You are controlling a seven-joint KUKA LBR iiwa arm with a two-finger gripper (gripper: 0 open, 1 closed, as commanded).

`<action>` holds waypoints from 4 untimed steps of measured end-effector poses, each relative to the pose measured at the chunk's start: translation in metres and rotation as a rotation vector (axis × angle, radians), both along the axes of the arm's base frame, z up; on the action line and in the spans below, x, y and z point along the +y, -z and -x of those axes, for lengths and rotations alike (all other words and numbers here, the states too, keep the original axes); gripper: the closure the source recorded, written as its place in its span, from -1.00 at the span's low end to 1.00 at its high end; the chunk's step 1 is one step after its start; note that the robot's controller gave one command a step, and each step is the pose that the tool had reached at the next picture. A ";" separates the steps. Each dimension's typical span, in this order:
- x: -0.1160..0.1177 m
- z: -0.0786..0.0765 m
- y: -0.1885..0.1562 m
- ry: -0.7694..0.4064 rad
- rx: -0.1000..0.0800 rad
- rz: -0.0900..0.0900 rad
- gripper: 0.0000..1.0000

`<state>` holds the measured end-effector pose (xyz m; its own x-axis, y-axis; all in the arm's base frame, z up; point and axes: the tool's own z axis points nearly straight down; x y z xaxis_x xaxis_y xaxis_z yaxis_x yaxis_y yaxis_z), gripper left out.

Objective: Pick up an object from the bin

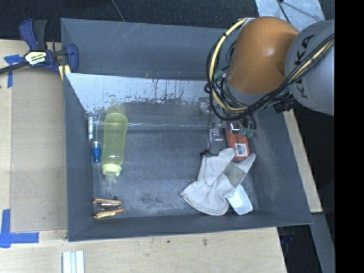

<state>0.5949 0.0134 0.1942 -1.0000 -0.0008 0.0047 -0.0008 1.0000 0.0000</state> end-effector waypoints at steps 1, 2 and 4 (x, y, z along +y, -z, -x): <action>0.000 -0.001 -0.005 0.000 -0.008 0.000 -1.00; -0.019 0.025 0.043 0.031 -0.012 0.000 -1.00; -0.068 0.039 0.121 -0.200 -0.007 0.000 1.00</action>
Offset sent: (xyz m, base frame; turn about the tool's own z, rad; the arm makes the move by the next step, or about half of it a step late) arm -0.0338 -0.0244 -0.0577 0.0396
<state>0.5554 -0.0544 0.0727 -0.9800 -0.1991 -0.0021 -0.1991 0.9800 -0.0011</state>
